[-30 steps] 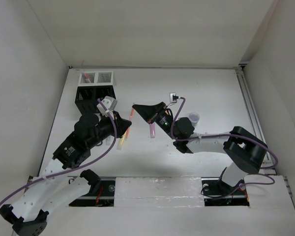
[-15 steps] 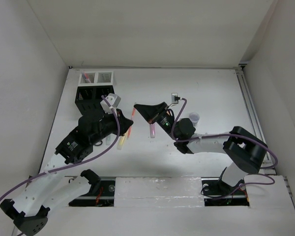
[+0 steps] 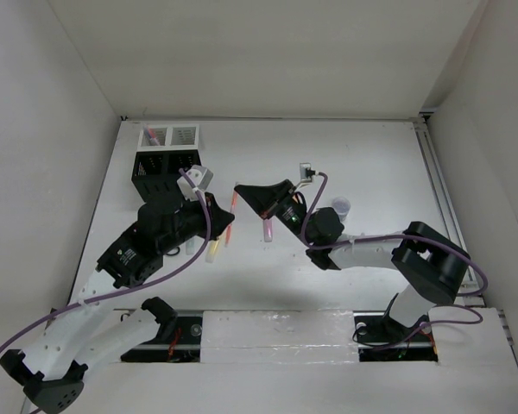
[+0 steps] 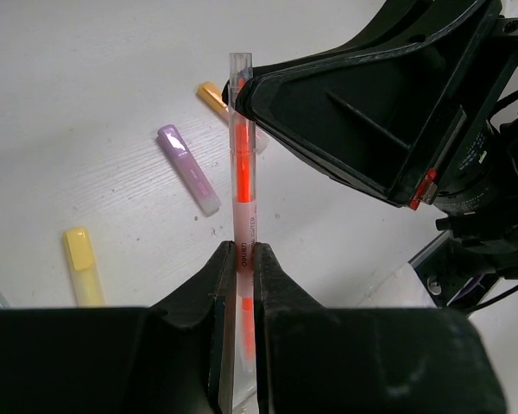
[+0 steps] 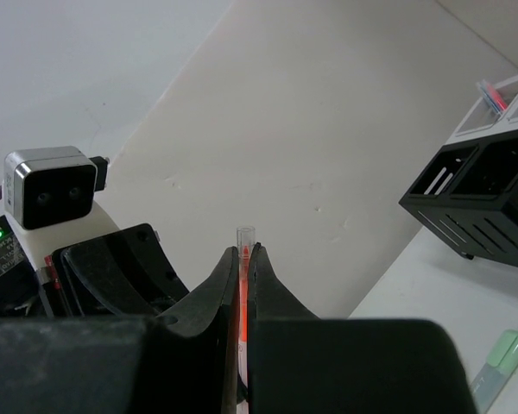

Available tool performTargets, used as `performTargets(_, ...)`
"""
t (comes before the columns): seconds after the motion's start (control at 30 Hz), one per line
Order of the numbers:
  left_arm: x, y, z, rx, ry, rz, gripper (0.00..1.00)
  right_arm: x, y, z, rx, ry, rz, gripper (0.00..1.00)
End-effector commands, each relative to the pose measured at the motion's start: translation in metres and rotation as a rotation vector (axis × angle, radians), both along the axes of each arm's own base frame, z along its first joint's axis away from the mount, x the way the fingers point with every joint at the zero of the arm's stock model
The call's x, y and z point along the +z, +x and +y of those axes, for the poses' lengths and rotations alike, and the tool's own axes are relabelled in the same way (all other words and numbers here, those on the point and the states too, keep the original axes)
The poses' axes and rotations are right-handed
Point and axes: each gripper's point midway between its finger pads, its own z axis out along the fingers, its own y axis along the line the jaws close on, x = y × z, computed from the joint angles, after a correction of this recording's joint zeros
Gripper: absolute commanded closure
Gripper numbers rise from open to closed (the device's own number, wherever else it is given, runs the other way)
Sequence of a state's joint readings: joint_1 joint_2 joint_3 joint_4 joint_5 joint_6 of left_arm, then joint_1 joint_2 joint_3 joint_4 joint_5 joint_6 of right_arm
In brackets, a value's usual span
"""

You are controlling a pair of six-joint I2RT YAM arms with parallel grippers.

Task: Sort the stationery into containers
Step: Close the pen cap on the pen.

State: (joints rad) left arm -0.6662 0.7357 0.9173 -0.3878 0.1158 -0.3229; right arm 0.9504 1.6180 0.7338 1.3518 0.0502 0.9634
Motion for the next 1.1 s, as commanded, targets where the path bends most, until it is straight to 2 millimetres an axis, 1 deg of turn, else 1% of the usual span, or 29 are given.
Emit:
performTargets(0.0, 0.080, 0.014, -0.003, 0.027, -0.156, -0.228, 1.00, 0.066, -0.070, -0.024, 0.161, 0.241, -0.300, 1.00)
performTargets(0.13, 0.083, 0.012, -0.002, 0.027, -0.162, -0.236, 1.00, 0.062, -0.073, -0.019, 0.179, 0.223, -0.292, 1.00)
performTargets(0.23, 0.085, 0.012, 0.001, 0.038, -0.166, -0.244, 1.00, 0.050, -0.072, -0.016, 0.177, 0.179, -0.286, 1.00)
performTargets(0.27, 0.088, 0.010, 0.003, 0.036, -0.165, -0.257, 1.00, 0.049, -0.072, -0.016, 0.168, 0.173, -0.297, 1.00)
performTargets(0.3, 0.088, 0.011, 0.004, 0.045, -0.163, -0.258, 1.00, 0.043, -0.071, -0.014, 0.164, 0.151, -0.289, 1.00)
performTargets(0.5, 0.088, 0.011, 0.004, 0.045, -0.163, -0.258, 1.00, 0.036, -0.071, -0.010, 0.163, 0.124, -0.312, 1.00)
performTargets(0.53, 0.088, 0.011, 0.004, 0.045, -0.163, -0.258, 1.00, 0.027, -0.069, -0.007, 0.165, 0.106, -0.298, 1.00)
performTargets(0.6, 0.088, 0.011, 0.004, 0.045, -0.163, -0.258, 1.00, 0.026, -0.073, -0.006, 0.174, 0.115, -0.303, 1.00)
performTargets(0.67, 0.090, 0.012, 0.003, 0.047, -0.176, -0.259, 1.00, 0.026, -0.073, -0.006, 0.174, 0.115, -0.303, 1.00)
performTargets(0.7, 0.090, 0.012, 0.003, 0.047, -0.176, -0.259, 1.00, 0.029, -0.074, -0.005, 0.180, 0.119, -0.313, 1.00)
performTargets(0.8, 0.090, 0.012, 0.003, 0.047, -0.176, -0.259, 1.00, 0.026, -0.073, -0.003, 0.182, 0.104, -0.301, 1.00)
performTargets(0.87, 0.090, 0.013, 0.005, 0.056, -0.174, -0.260, 1.00, 0.029, -0.074, -0.002, 0.190, 0.108, -0.312, 1.00)
performTargets(0.9, 0.086, 0.013, 0.004, 0.056, -0.169, -0.253, 1.00, 0.029, -0.074, -0.002, 0.190, 0.108, -0.312, 1.00)
performTargets(1.0, 0.086, 0.013, 0.004, 0.056, -0.168, -0.253, 1.00, 0.029, -0.074, -0.002, 0.190, 0.108, -0.312, 1.00)
performTargets(1.03, 0.086, 0.015, 0.005, 0.067, -0.167, -0.255, 1.00, 0.028, -0.079, 0.000, 0.207, 0.107, -0.316, 1.00)
performTargets(1.07, 0.086, 0.015, 0.005, 0.067, -0.167, -0.255, 1.00, 0.028, -0.079, 0.000, 0.201, 0.102, -0.324, 1.00)
